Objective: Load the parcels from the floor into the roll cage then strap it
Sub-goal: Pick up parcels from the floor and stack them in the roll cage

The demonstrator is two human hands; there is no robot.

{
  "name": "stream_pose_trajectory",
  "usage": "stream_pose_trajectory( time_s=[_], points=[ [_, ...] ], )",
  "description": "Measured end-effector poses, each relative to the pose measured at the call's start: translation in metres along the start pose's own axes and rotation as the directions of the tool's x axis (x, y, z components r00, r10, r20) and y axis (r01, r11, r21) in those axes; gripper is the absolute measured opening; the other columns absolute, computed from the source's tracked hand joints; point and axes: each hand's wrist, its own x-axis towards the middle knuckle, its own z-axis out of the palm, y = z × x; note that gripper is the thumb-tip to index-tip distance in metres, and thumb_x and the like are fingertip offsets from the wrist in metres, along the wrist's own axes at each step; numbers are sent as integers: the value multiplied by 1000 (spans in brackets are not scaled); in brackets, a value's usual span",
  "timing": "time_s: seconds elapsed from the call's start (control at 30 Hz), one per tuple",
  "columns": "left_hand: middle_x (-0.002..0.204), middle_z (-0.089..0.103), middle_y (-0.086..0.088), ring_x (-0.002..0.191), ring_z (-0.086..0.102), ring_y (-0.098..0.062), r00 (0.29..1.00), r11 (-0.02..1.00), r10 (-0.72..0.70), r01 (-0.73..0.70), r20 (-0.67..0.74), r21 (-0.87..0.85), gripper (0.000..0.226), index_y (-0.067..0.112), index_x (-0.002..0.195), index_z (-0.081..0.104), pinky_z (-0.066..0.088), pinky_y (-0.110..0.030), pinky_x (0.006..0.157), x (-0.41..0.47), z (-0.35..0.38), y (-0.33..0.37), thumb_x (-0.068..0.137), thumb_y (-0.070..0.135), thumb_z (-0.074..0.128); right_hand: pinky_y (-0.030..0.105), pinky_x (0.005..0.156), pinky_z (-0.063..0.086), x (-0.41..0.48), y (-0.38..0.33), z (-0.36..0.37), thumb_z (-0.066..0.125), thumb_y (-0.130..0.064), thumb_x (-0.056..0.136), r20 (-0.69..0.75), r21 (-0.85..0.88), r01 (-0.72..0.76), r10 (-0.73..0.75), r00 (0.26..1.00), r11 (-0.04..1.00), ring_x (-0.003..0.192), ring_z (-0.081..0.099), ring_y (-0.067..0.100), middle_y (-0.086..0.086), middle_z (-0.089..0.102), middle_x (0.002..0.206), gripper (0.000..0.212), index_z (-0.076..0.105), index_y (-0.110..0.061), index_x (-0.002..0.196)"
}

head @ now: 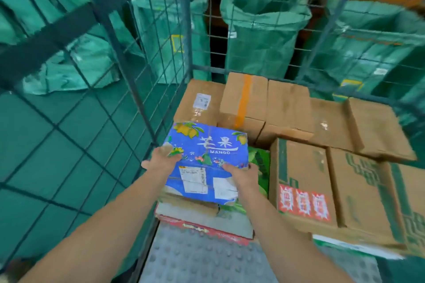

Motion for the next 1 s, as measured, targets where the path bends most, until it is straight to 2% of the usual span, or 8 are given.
stream_pose_trajectory(
  time_s=[0.1,0.17,0.37,0.47,0.57,0.7,0.9,1.0],
  points=[
    [140,33,-22,90,44,-19,997,997,-75,75,-9,24,71,18,150,29,46,-36,96,29,9,9,91,34,65,48,95,52,35,1,20,89,-12,68,14,-22,-22,23,1000,1000,96,65,28,10,64,112,71,44,-7,123],
    [135,31,-20,68,33,-11,992,991,-126,125,-31,-40,65,19,150,30,52,-38,92,49,17,12,94,26,63,46,92,54,56,2,32,86,-6,71,51,-18,-30,31,998,999,90,65,26,10,64,108,64,44,-7,118],
    [144,30,-18,88,52,-28,984,980,-168,160,-64,-119,70,21,148,34,55,-39,87,109,40,2,87,5,65,20,57,46,101,15,58,79,2,73,80,-138,-14,25,997,990,77,59,20,9,66,96,48,53,2,115],
    [139,46,-15,94,62,-32,986,966,-160,164,37,-200,86,22,145,33,56,-48,87,146,52,-16,68,8,68,29,72,49,113,25,70,82,-5,69,109,-250,19,9,994,968,83,64,24,9,67,97,53,51,0,112],
    [129,55,-23,85,63,-32,986,953,-165,160,4,-257,72,15,145,35,53,-40,71,152,58,-12,80,2,63,35,78,49,118,23,80,79,-8,76,116,-305,32,4,993,952,86,61,25,7,62,98,52,44,-5,114],
    [150,36,-26,116,58,-36,985,952,-171,156,-32,-264,86,18,155,19,50,-37,75,152,63,0,79,10,59,33,76,43,123,21,83,77,-11,82,142,-336,47,2,990,941,88,56,25,4,57,101,53,39,-8,120],
    [161,20,-3,73,55,-9,992,909,-115,128,57,-398,81,30,156,15,48,-31,71,144,53,-11,91,3,52,34,86,43,120,20,78,74,-17,88,188,-368,43,30,982,929,104,57,27,9,57,128,72,30,-10,144],
    [137,38,11,84,54,-9,992,889,-87,121,97,-441,72,27,155,22,47,-27,81,117,45,-9,94,0,51,38,106,40,110,20,74,75,-20,88,219,-361,13,71,973,932,130,48,30,8,46,148,96,9,-11,158]
  ],
)
